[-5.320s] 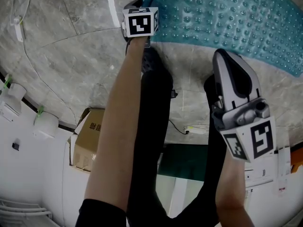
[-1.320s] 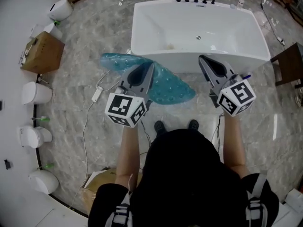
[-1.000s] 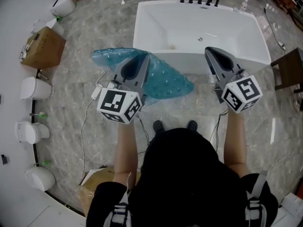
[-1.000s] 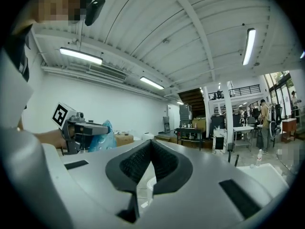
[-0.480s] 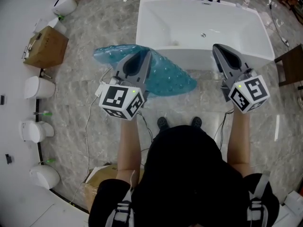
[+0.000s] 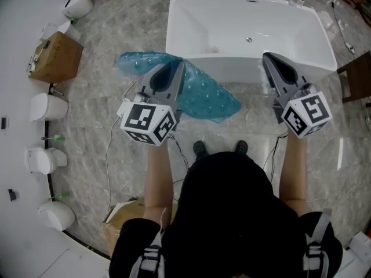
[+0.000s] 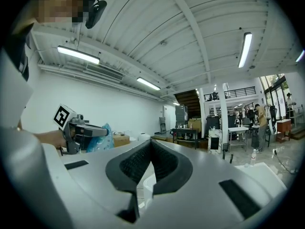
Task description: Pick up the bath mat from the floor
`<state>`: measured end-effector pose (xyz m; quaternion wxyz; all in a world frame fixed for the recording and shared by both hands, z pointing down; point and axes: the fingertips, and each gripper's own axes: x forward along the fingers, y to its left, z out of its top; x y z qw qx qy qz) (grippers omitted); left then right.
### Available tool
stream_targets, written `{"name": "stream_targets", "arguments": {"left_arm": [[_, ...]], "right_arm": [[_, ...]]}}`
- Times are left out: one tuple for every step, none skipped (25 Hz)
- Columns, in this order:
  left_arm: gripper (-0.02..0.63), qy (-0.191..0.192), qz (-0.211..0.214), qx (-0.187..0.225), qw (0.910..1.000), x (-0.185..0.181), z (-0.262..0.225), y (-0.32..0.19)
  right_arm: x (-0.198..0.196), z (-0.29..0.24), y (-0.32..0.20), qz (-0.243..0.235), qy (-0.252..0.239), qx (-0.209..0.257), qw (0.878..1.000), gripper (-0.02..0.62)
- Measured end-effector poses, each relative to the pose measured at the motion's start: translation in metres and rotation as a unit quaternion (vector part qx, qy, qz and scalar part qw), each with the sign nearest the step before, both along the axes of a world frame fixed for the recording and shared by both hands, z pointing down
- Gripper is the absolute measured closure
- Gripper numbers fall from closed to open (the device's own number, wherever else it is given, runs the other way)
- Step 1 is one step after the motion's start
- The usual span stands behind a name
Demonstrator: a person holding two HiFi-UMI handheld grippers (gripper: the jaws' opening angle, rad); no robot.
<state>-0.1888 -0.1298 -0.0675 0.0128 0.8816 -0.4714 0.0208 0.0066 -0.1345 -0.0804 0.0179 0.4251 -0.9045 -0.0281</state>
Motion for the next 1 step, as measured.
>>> {"name": "stream_targets", "arguments": {"left_arm": [[0.555, 0.0, 0.0, -0.001, 1.0, 0.0, 0.0007, -0.0004]], "right_arm": [[0.0002, 0.0001, -0.0003, 0.001, 0.0, 0.001, 1.0, 0.583]]}}
